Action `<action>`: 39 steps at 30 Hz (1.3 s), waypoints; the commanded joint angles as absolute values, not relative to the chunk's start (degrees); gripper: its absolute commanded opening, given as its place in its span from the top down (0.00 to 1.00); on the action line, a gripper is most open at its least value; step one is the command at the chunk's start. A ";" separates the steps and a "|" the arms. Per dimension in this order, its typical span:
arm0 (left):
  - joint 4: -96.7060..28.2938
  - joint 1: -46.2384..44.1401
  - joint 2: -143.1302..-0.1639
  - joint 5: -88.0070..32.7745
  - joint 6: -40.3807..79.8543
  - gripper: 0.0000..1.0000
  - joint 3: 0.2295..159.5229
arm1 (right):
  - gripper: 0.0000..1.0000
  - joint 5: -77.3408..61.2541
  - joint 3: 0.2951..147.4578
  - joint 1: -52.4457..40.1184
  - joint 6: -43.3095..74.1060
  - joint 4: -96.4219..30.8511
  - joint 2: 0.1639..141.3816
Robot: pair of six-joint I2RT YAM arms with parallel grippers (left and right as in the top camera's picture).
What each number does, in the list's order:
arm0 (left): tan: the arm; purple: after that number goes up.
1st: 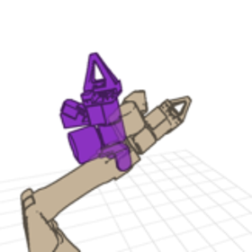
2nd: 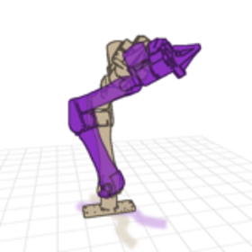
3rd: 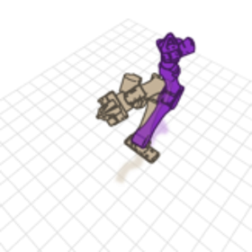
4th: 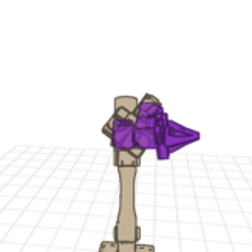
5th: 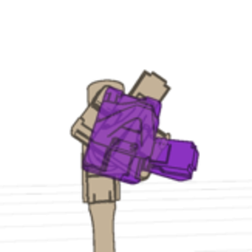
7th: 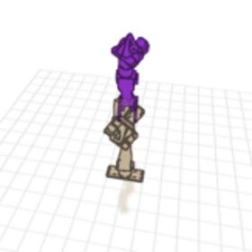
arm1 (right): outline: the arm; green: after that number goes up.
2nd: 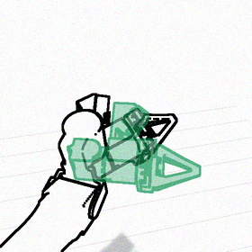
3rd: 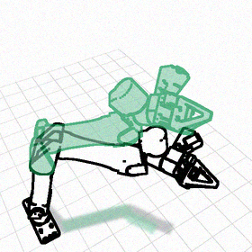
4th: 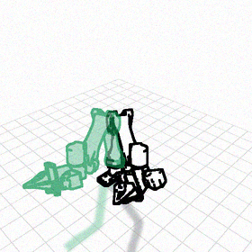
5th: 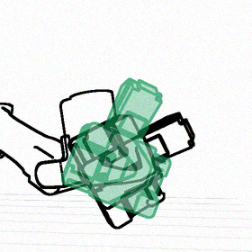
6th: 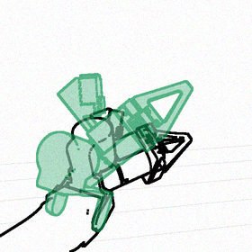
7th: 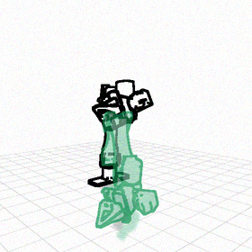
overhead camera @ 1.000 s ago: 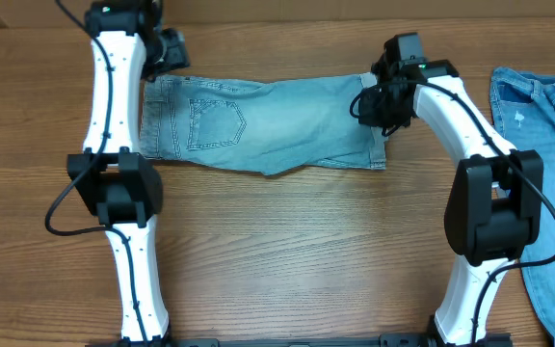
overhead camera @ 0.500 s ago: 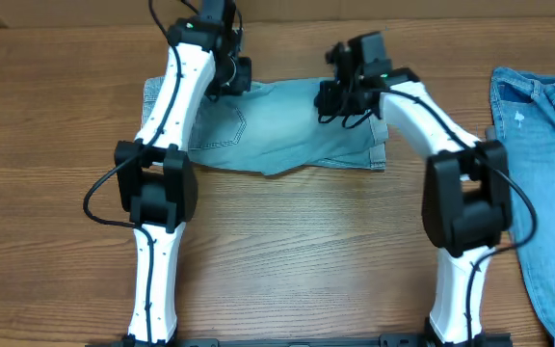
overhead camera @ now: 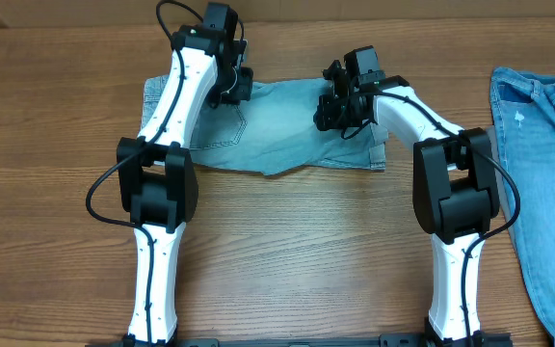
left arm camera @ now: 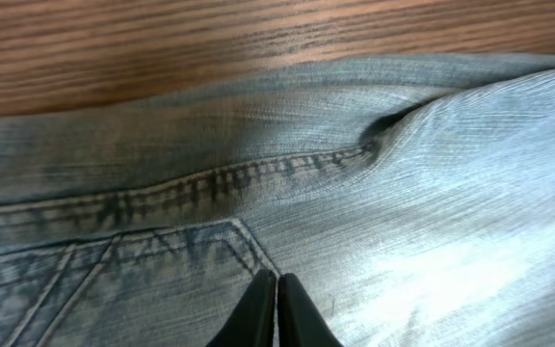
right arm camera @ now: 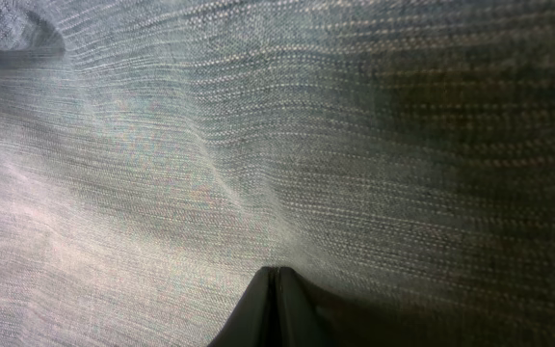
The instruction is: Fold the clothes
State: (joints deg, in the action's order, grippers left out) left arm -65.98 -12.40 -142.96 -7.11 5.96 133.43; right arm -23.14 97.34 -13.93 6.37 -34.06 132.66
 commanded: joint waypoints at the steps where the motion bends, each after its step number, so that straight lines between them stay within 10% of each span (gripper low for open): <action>1: -63.59 -12.93 -143.15 -7.53 4.62 0.96 129.25 | 0.96 -21.98 97.49 -14.24 5.93 -34.83 135.04; 24: -38.81 -11.64 -143.52 4.08 4.71 0.87 121.93 | 0.96 -21.96 97.47 -14.24 5.91 -36.49 135.04; 33: -70.70 -7.99 -135.20 2.72 15.33 0.37 140.92 | 0.85 -22.02 107.42 -12.86 5.91 -45.21 134.45; 39: -77.43 -3.38 -137.23 -3.81 15.46 0.31 134.96 | 0.75 -12.32 119.50 -11.42 6.20 -62.43 134.26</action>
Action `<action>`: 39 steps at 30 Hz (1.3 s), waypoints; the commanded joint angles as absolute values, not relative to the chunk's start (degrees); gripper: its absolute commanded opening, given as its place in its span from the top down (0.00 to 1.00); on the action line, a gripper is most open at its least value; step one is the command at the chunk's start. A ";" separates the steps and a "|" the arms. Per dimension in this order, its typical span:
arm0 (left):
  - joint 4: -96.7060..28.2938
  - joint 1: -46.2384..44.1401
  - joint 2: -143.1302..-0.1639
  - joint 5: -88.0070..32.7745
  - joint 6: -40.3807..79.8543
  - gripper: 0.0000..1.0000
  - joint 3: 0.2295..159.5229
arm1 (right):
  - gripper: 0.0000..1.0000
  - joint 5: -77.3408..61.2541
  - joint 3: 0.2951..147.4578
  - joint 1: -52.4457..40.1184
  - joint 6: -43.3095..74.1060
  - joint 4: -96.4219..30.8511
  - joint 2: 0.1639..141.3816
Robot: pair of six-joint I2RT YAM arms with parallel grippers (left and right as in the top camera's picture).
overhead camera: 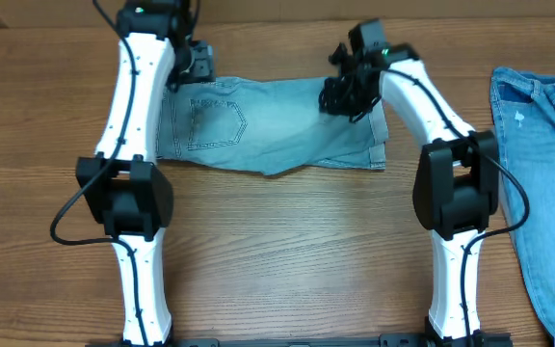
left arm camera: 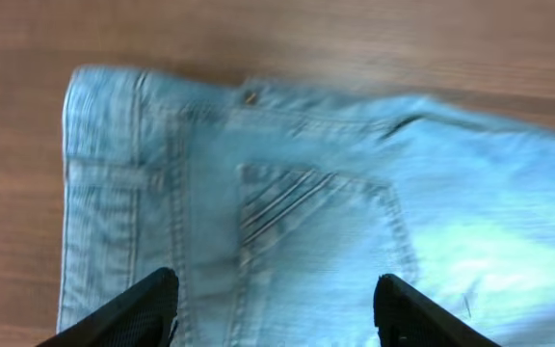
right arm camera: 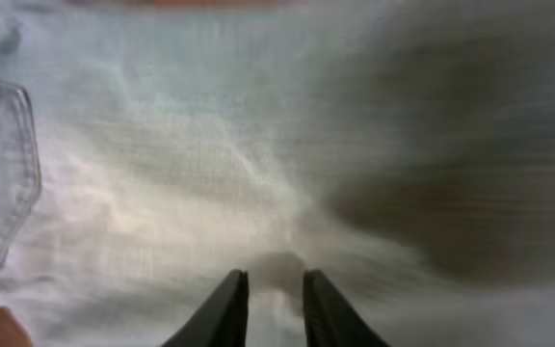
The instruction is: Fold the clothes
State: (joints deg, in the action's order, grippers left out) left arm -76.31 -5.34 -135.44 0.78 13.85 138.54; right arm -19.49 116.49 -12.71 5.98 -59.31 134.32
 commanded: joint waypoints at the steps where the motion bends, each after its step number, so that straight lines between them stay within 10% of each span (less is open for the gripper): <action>1: -77.60 -3.11 -137.69 -4.75 15.46 0.31 133.49 | 0.75 -10.55 119.48 -10.87 6.76 -64.25 134.28; 25: -72.14 -0.91 -139.31 10.76 11.77 0.29 120.05 | 0.75 2.57 100.33 -4.60 10.13 -67.02 134.52; 39: -88.71 0.08 -138.96 -11.42 12.03 0.31 145.95 | 0.79 -14.59 107.42 -4.78 4.01 -69.45 132.99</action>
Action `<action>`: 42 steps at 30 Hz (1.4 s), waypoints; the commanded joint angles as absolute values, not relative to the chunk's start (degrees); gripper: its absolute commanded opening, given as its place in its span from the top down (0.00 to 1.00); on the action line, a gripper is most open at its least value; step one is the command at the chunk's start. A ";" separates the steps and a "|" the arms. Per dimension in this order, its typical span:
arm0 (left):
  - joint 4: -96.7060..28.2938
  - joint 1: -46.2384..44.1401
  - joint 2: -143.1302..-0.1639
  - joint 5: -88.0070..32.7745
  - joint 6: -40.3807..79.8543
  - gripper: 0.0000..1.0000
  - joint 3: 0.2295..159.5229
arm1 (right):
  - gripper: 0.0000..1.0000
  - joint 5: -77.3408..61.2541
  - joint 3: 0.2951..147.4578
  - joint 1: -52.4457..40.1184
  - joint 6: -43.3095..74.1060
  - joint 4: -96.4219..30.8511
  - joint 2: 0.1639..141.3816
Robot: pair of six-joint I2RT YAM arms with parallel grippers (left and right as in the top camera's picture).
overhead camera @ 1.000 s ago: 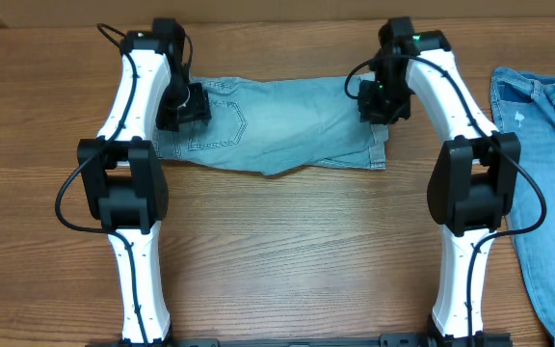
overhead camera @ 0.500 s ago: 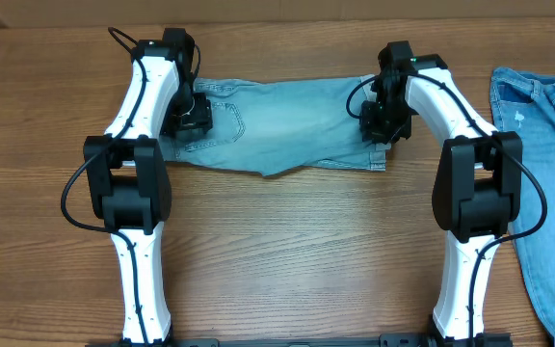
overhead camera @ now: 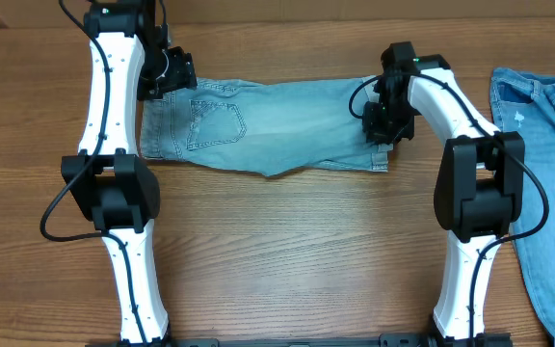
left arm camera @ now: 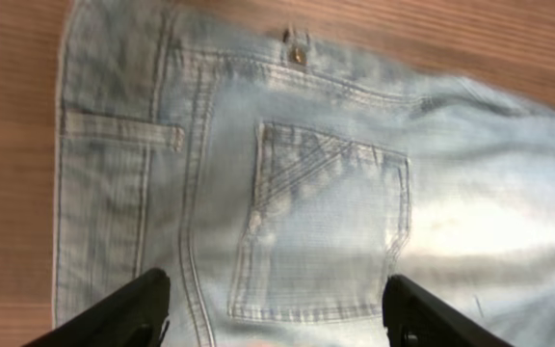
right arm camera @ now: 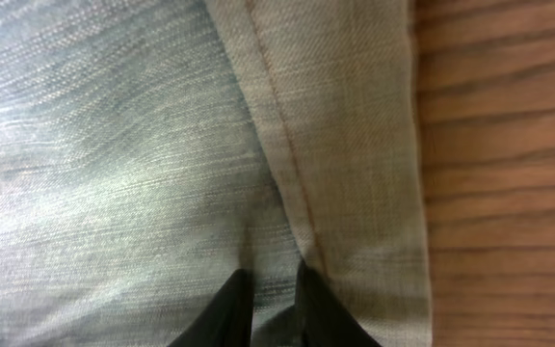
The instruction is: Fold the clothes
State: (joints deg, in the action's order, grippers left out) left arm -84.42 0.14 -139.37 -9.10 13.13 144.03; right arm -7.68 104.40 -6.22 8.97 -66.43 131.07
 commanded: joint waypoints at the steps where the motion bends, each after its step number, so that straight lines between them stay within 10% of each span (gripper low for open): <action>1: -90.13 0.10 -138.98 -11.40 11.99 0.36 145.80 | 0.79 -16.16 109.19 -5.02 4.03 -70.61 132.53; 6: -94.50 -0.47 -138.98 -12.38 12.01 0.96 145.10 | 0.79 -31.46 112.97 -7.49 -1.32 -72.64 129.86; 27: -80.73 -15.92 -139.06 -25.08 9.04 0.95 119.28 | 0.91 -35.81 103.13 -16.56 -9.47 -65.67 129.95; 42: -83.09 -14.04 -139.06 -8.95 9.19 0.96 119.28 | 0.95 -28.29 94.45 -8.86 -9.47 -62.74 129.97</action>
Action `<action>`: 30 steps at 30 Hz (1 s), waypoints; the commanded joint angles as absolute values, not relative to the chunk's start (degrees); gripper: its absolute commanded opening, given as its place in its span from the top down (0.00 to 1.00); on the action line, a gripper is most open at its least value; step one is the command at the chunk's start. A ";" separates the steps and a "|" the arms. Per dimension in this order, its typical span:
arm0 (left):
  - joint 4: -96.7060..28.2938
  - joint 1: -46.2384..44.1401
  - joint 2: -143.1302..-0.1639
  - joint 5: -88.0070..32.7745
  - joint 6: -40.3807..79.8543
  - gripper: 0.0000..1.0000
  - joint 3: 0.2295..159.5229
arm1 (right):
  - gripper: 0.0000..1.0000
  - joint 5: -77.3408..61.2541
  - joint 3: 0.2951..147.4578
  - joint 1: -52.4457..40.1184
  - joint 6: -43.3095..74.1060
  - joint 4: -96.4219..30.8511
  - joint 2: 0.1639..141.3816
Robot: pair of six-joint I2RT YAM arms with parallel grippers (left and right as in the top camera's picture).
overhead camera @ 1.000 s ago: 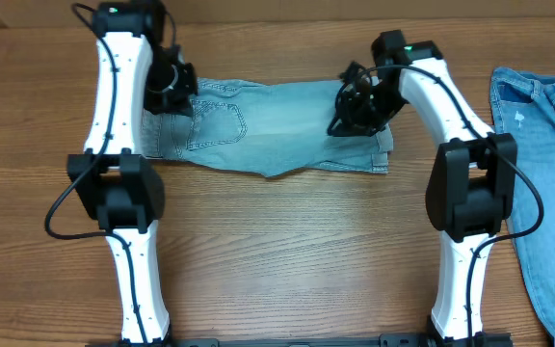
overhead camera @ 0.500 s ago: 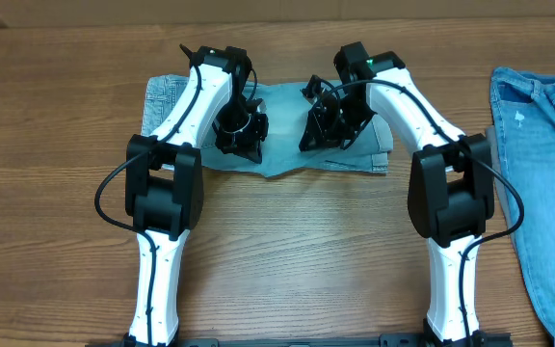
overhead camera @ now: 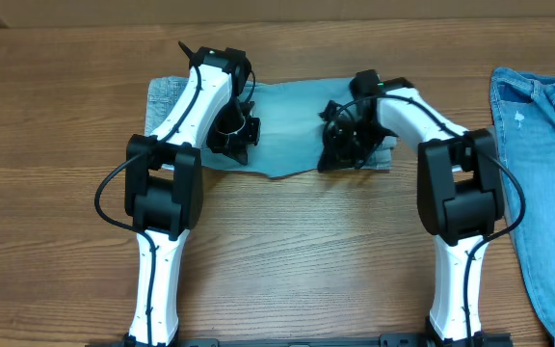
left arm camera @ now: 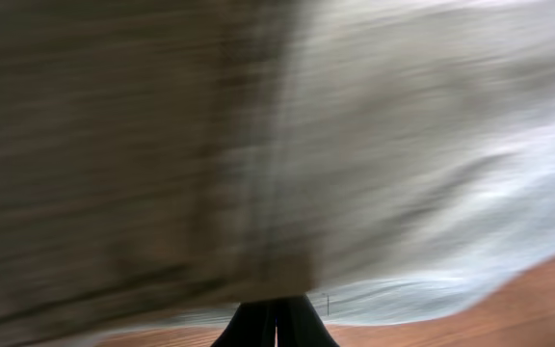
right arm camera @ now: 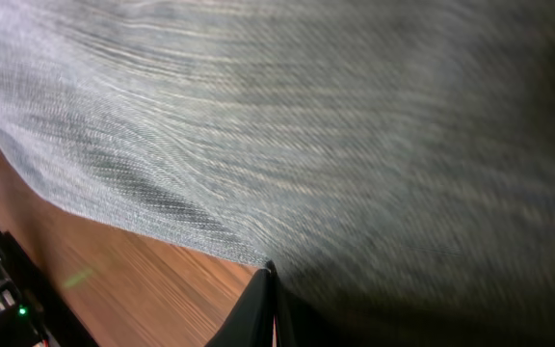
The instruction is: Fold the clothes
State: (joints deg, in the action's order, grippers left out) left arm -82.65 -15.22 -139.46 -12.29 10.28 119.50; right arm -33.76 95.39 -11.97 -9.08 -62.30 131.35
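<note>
A light-blue denim garment [overhead camera: 287, 116] lies flat across the far half of the table. My left gripper [overhead camera: 231, 143] is down on its near-left part. In the left wrist view the left gripper [left arm camera: 276, 310] is shut, with blurred denim [left arm camera: 403, 145] folded over the tips. My right gripper [overhead camera: 340, 149] is at the near-right edge. In the right wrist view the right gripper [right arm camera: 269, 275] is shut right on the cloth's border, denim [right arm camera: 306, 116] filling the frame and bare wood beside it. Both seem to pinch the near edge.
A second, darker pair of jeans [overhead camera: 547, 154] lies along the table's right side. The wooden table [overhead camera: 287, 260] stretches bare toward the front between the two arm bases.
My left gripper was open above the waistband end, and my right was slightly open at the right hem. Both have come inward to the garment's near edge and shut there.
First both grippers were shut, pressing on the middle of the denim. Then the left stood open over the far-left corner and the right, slightly open, over the far right. Then they were at the two ends. Now both are shut at the near edge.
</note>
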 commanded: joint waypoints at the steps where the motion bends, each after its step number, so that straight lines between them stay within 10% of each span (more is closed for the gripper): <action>1: -83.35 -13.87 -139.06 -8.47 9.19 0.96 119.28 | 0.95 -28.29 94.45 -8.25 -9.47 -63.13 129.97; 17: -91.31 -7.94 -138.96 -8.23 12.14 0.96 142.39 | 0.96 -38.28 100.82 -6.90 -9.45 -67.11 122.37; 30: -78.02 2.96 -139.09 -3.42 15.00 0.92 128.53 | 0.96 -20.10 97.95 -6.90 -0.14 -56.34 122.52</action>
